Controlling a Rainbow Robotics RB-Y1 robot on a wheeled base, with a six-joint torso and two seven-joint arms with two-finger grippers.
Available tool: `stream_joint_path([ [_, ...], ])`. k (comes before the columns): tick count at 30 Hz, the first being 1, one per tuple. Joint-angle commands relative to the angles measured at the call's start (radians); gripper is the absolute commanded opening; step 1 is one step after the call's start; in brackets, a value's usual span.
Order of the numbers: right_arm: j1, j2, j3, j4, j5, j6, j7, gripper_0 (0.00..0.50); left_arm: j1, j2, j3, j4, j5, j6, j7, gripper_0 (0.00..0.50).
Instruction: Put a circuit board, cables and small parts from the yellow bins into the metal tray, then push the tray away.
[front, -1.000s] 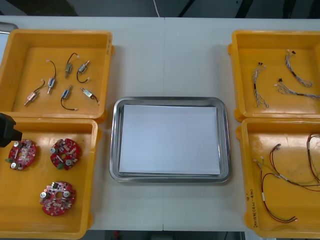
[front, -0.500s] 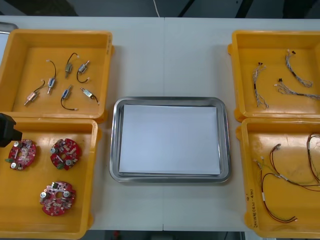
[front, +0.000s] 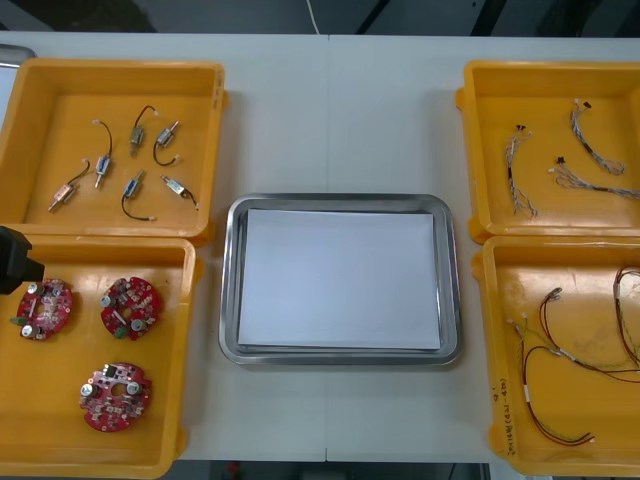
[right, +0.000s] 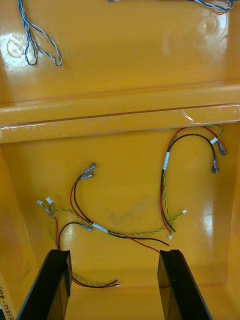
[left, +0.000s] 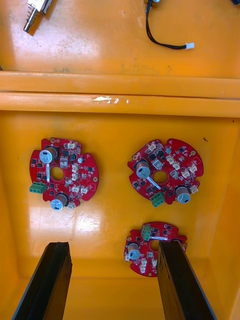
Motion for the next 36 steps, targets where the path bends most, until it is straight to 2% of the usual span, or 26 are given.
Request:
stream_joint_path([
  [1, 0.014, -0.044, -0.026, -0.024, -0.009, 0.003, 0.013, 0.500, 0.016, 0.044, 0.029, -0.027, -0.008, 0.006, -0.085, 0.500],
  [33, 0.014, -0.044, -0.026, -0.024, -0.009, 0.003, 0.013, 0.500, 0.016, 0.044, 0.029, -0.027, -0.008, 0.006, -0.085, 0.500],
  [36, 0.005, -0.061, -0.036, -0.021, -0.004, 0.003, 0.013, 0.500, 0.016, 0.044, 0.029, -0.027, -0.008, 0.006, -0.085, 0.500],
])
